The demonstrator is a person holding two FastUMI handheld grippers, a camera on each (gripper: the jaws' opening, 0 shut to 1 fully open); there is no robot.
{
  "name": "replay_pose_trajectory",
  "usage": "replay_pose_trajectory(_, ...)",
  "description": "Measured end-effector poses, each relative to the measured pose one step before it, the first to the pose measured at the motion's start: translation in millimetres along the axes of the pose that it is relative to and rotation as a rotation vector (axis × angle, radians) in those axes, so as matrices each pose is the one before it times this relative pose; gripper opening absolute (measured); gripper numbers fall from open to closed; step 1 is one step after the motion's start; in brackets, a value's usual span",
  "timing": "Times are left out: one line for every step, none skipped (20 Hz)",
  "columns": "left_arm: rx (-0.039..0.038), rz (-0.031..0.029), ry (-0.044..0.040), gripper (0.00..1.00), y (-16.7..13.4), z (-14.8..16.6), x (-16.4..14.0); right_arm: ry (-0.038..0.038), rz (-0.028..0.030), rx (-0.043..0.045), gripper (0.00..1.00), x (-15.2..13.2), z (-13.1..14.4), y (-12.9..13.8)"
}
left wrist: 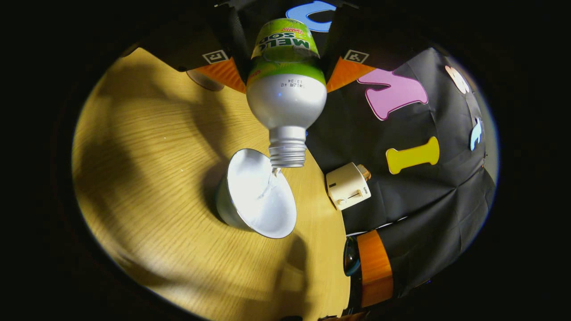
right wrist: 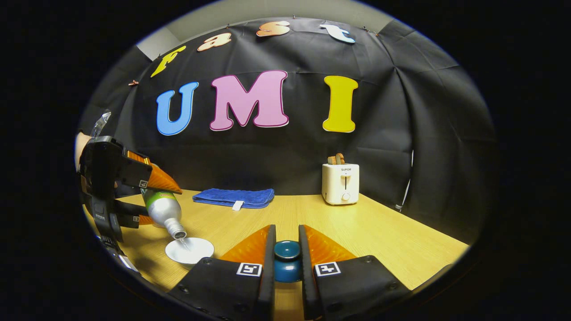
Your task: Open the teacup lid with one hand, grasp the water bottle and pour water into the teacup with the other hand; after pouring, place the water bottle on the coaster and then close the teacup lid.
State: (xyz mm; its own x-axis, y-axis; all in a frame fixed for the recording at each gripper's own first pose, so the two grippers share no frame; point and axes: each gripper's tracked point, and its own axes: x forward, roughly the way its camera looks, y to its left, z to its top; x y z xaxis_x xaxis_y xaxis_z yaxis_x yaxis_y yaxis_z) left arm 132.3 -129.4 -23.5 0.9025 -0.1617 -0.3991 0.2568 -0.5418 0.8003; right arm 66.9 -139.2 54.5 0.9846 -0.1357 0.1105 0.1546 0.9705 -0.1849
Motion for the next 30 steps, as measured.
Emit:
replay_pose_trajectory(0.01556, -0.00077, 0.00218, 0.78, 1.23, -0.54, -0.09, -0.00015, 0.00052, -0.00035, 0.29, -0.13, -0.02, 0.00)
replay_pose_trajectory(0.01320, -0.00270, 0.00302, 0.78, 0.40, 0.46, 0.27, 0.00001, 0.00017, 0.00009, 0.29, 1.04, 0.32, -0.28)
replay_pose_trajectory(0.01296, -0.00233, 0.00380, 0.78, 1.37, -0.76, -0.89, 0.00010, 0.00019, 0.00019, 0.29, 0.01, 0.04, -0.15)
replay_pose_trajectory(0.01453, -0.00102, 0.00279, 0.78, 0.59, -0.39, 0.21, -0.00028, 0.00158, -0.00007, 0.29, -0.07, 0.05, 0.40)
replay_pose_trajectory(0.01653, 0.00042, 0.00122, 0.78, 2.04, -0.40, -0.80, -0.00001, 0.00143, -0.00013, 0.29, -0.57, -0.07, 0.76)
replay_pose_trajectory(0.01426, 0.00119, 0.00206, 0.78, 1.23, 0.05, 0.01, -0.00004, 0.00009, 0.00012, 0.29, 0.13, 0.19, -0.42)
replay_pose_trajectory(0.00891, -0.00086, 0.00008, 0.78, 0.90, 0.05, -0.51, -0.00021, 0.00002, -0.00022, 0.29, 0.01, -0.06, 0.21)
replay_pose_trajectory(0.00692, -0.00208, 0.00343, 0.78, 0.31, -0.60, 0.28, -0.00049, -0.00003, -0.00020, 0.29, 0.02, -0.07, 0.17)
replay_pose_trajectory(0.01095, -0.00143, 0.00155, 0.78, 0.97, -0.82, -0.74, -0.00008, -0.00008, -0.00007, 0.29, -0.04, 0.38, -0.12)
replay_pose_trajectory(0.01278, -0.00055, 0.00052, 0.78, 0.64, -0.61, 0.86, 0.00047, -0.00020, 0.00032, 0.28, 0.32, -0.31, -0.41)
replay_pose_trajectory(0.01249, 0.00042, 0.00626, 0.78, 1.56, -1.77, 0.76, 0.00003, 0.00007, 0.00008, 0.29, 0.38, -0.05, 0.19)
replay_pose_trajectory(0.01085, 0.00129, 0.00392, 0.78, 1.02, -0.78, 1.00, 0.00002, -0.00012, 0.00008, 0.29, -0.37, -0.01, 0.29)
replay_pose_trajectory(0.00639, 0.00154, 0.00269, 0.78, 0.55, 0.02, 0.18, -0.00008, -0.00009, -0.00007, 0.29, -0.28, -0.11, 0.11)
replay_pose_trajectory(0.00608, 0.00219, 0.00054, 0.78, 0.72, 1.06, 0.03, -0.00027, -0.00015, -0.00024, 0.29, 0.35, 0.27, -0.43)
replay_pose_trajectory(0.00630, 0.00518, 0.00118, 0.78, 0.59, 1.10, -2.09, 0.00011, -0.00019, 0.00021, 0.29, -0.21, 0.26, 0.23)
replay_pose_trajectory(0.00675, 0.00811, -0.00221, 0.78, 2.08, 0.84, -1.37, 0.00003, 0.00002, -0.00001, 0.29, 0.17, -0.22, 0.11)
replay_pose_trajectory(0.00403, 0.00706, -0.00095, 0.78, -0.24, 0.44, -0.99, -0.00002, -0.00004, 0.00001, 0.29, 0.04, -0.08, 0.03)
replay_pose_trajectory(0.00463, 0.00574, 0.00425, 0.78, -0.31, -0.26, -0.66, -0.00062, 0.00007, -0.00038, 0.29, -0.25, 0.17, -0.02)
replay_pose_trajectory(0.00167, 0.00567, 0.00476, 0.78, 1.12, 0.13, -1.15, 0.00034, -0.00080, 0.00027, 0.28, 0.03, 0.36, -0.29)
replay_pose_trajectory(0.00060, 0.00068, 0.00351, 0.78, -1.35, -0.28, 1.20, 0.00019, -0.00346, -0.00036, 0.29, -0.15, -0.80, -0.69)
replay_pose_trajectory(0.00575, 0.00120, 0.00372, 0.78, 0.46, -0.31, 0.40, 0.00014, -0.00019, 0.00013, 0.29, -0.23, 0.14, -0.11)
replay_pose_trajectory(0.00567, 0.00328, 0.00253, 0.78, 1.54, -0.07, -0.33, -0.00011, -0.00013, 0.00010, 0.29, -0.12, 0.23, 0.39)
replay_pose_trajectory(0.00149, -0.00117, 0.00229, 0.78, 0.25, -1.03, 0.25, -0.00041, 0.00013, -0.00029, 0.29, 0.11, -0.05, 0.16)
replay_pose_trajectory(0.00222, -0.00172, 0.00111, 0.78, -1.23, -0.30, 1.53, -0.00012, -0.00022, 0.00012, 0.29, 0.57, 0.15, -0.45)
replay_pose_trajectory(0.00020, 0.00000, 0.00139, 0.78, 0.71, -0.42, -1.06, 0.00060, -0.00025, 0.00019, 0.29, 0.35, -0.79, 0.35)
replay_pose_trajectory(-0.00015, 0.00222, 0.00146, 0.78, 0.52, 0.64, 0.24, -0.00079, 0.00006, -0.00033, 0.29, -1.08, 0.66, -0.10)
replay_pose_trajectory(-0.00020, 0.00292, 0.00015, 0.78, 0.00, 1.06, -1.81, -0.00076, 0.00014, -0.00040, 0.29, 0.26, 0.23, -0.16)
replay_pose_trajectory(0.00026, 0.00276, -0.00086, 0.78, -0.77, 0.42, -0.03, 0.00106, -0.00034, 0.00074, 0.29, -0.12, -0.27, 0.33)
replay_pose_trajectory(0.00229, 0.00489, -0.00089, 0.78, 1.09, 0.50, -0.29, -0.00094, 0.00011, -0.00056, 0.29, 0.14, 0.06, -0.15)
replay_pose_trajectory(0.00001, 0.00434, -0.00278, 0.78, -0.71, 0.88, 0.38, 0.00007, -0.00005, 0.00009, 0.29, 0.09, 0.20, -0.03)
